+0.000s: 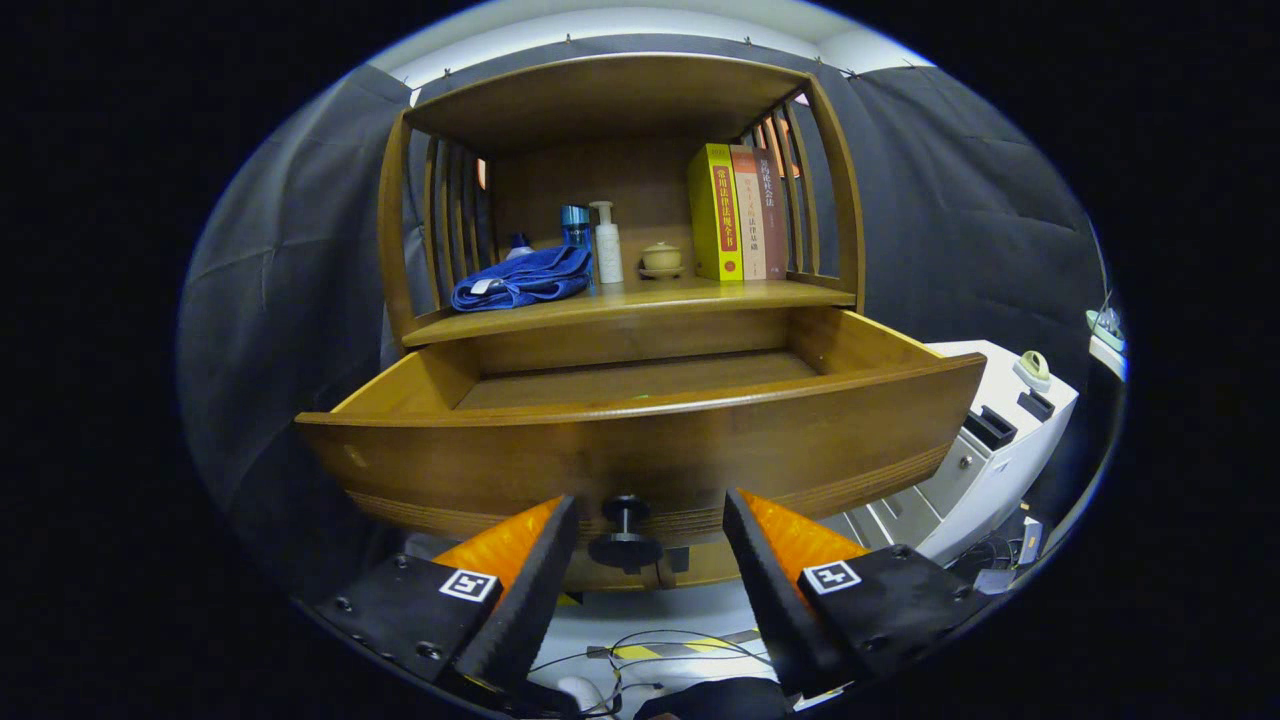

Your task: Pull open the drawer, take out the items inside it, and place them on the countertop above the cabinet.

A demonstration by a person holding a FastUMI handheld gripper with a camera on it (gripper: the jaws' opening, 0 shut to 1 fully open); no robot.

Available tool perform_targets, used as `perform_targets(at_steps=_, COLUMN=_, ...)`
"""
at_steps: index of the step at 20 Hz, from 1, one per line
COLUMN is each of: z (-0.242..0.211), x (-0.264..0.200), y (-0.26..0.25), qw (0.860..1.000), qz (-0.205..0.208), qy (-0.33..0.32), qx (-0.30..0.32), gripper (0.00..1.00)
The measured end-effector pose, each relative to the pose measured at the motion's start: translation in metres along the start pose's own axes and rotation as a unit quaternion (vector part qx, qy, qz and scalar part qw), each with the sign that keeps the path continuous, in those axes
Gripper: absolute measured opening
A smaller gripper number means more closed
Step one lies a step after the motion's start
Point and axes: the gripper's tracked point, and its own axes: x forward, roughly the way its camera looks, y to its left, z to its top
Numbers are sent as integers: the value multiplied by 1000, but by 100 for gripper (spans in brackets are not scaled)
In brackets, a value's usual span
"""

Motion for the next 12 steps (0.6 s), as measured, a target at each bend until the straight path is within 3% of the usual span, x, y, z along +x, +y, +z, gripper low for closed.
perform_targets(at_steps=9, z=81, x=2, y=15, qw=998, qz=37, qy=2, qx=-48, gripper=97)
perform_targets(at_steps=12, z=100, x=19, y=18, qw=998, qz=50, qy=22, qx=-31, gripper=97)
